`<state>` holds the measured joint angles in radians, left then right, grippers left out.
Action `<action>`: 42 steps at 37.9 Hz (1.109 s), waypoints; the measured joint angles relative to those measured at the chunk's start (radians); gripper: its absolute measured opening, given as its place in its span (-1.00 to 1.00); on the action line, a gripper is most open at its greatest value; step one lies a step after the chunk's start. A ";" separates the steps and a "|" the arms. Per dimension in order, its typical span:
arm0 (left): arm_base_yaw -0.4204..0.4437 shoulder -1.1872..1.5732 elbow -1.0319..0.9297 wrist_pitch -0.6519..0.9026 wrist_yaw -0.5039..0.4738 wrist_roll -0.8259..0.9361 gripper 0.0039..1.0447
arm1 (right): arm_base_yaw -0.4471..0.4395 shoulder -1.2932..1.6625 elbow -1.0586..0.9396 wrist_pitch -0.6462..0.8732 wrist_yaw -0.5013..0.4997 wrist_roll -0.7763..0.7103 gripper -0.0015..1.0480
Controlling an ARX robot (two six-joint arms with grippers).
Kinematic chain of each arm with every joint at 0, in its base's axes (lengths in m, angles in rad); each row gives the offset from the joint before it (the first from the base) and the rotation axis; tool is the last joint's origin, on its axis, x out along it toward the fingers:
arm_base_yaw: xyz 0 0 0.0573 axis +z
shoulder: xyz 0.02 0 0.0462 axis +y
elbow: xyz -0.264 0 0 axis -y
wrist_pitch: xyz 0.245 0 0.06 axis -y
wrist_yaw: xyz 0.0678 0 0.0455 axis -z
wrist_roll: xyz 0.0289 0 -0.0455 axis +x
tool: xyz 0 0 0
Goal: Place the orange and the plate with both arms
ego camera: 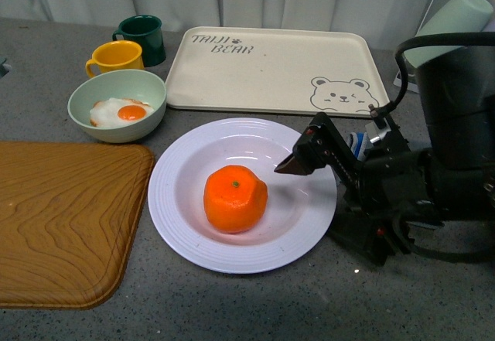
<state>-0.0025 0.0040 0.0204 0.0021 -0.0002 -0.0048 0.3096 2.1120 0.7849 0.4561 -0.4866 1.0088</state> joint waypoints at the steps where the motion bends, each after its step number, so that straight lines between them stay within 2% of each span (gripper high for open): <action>1: 0.000 0.000 0.000 0.000 0.000 0.000 0.88 | 0.003 0.011 0.025 -0.020 0.004 0.011 0.82; 2: 0.000 0.000 0.000 0.000 0.000 0.000 0.88 | 0.005 0.018 0.040 -0.033 0.007 0.017 0.81; 14: 0.000 0.000 0.000 0.000 0.000 0.000 0.88 | 0.021 0.071 0.215 -0.349 0.050 -0.043 -0.05; 19: 0.000 0.000 0.000 0.000 0.000 0.000 0.88 | 0.005 0.078 0.234 -0.428 0.067 -0.083 -0.46; 22: 0.000 0.000 0.000 0.000 0.000 0.000 0.88 | -0.008 0.068 0.224 -0.438 0.042 -0.115 -0.67; 26: 0.000 0.000 0.000 0.000 0.000 0.000 0.88 | -0.024 0.023 0.175 -0.370 0.011 -0.120 -0.79; 30: 0.000 0.000 0.000 0.000 0.000 0.000 0.88 | -0.046 -0.005 0.083 -0.191 -0.043 -0.100 -0.91; 35: 0.000 0.000 0.000 0.000 0.000 0.000 0.88 | -0.066 -0.006 -0.014 0.020 -0.083 -0.042 -0.91; 42: 0.000 0.000 0.000 0.000 0.000 0.000 0.88 | -0.095 -0.006 -0.030 0.243 -0.063 0.013 -0.92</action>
<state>-0.0025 0.0040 0.0204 0.0021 -0.0002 -0.0048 0.2150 2.1063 0.7551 0.6991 -0.5499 1.0222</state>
